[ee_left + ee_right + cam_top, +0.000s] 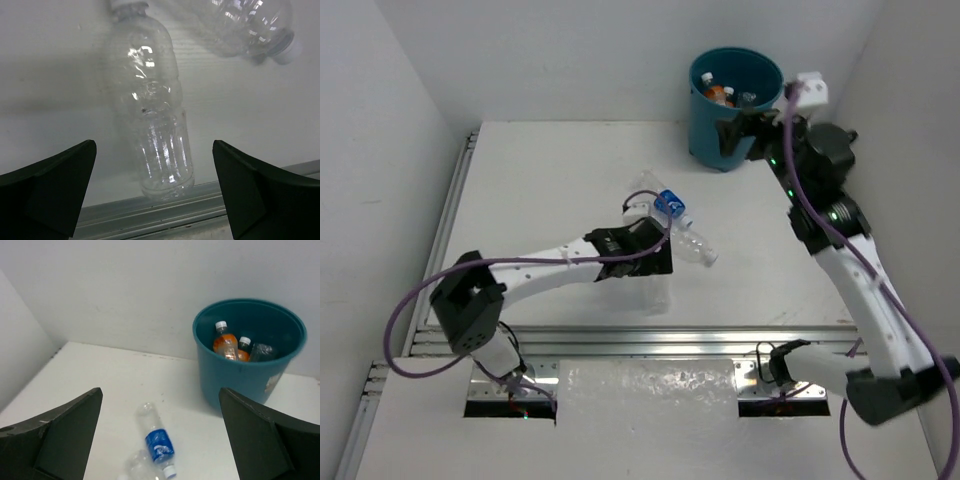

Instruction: Put the plastic bottles in the bin

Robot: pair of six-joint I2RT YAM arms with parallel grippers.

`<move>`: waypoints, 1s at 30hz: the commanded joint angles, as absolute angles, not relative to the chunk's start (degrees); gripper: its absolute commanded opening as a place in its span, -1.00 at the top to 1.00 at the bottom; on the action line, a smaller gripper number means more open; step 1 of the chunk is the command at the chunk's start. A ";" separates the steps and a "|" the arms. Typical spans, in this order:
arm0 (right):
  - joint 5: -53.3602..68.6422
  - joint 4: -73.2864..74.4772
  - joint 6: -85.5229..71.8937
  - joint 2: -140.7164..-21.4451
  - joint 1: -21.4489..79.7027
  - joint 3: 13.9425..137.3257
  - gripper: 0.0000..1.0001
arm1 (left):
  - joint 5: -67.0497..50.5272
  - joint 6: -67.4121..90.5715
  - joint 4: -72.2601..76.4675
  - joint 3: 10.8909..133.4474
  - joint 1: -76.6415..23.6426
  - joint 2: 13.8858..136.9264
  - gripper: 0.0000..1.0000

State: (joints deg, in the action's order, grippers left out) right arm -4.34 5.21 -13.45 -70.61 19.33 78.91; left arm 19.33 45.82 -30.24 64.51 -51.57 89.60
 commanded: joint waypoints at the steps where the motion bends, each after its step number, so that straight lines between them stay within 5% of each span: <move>1: -0.18 7.64 -21.70 -63.58 18.28 67.79 -0.98 | 22.94 50.36 -29.19 66.97 -55.01 94.73 -0.99; 11: 8.61 15.38 -22.85 -59.07 18.46 64.34 -0.98 | 27.15 56.60 -30.06 60.23 -56.43 101.16 -0.65; 13: 11.33 14.86 -23.64 -58.71 18.37 63.20 -0.98 | 28.29 57.65 -30.41 56.80 -56.51 99.33 -0.07; 15: 17.01 12.41 -25.47 -59.15 18.46 60.83 -0.98 | 30.57 59.40 -31.02 54.59 -56.60 94.34 0.99; 23: 40.85 -18.51 -49.72 -66.26 20.12 48.17 -0.98 | 26.76 42.21 -12.61 39.22 -57.92 58.86 1.00; 30: 34.71 -21.43 -54.65 -73.47 29.17 50.98 -0.98 | 16.00 32.71 5.80 32.25 -57.74 45.44 1.00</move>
State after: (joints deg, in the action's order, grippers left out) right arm 34.30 -12.47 -49.71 -73.23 26.79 48.07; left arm 21.19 39.22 -4.56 33.12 -57.21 46.57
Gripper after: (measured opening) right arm 0.986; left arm 0.417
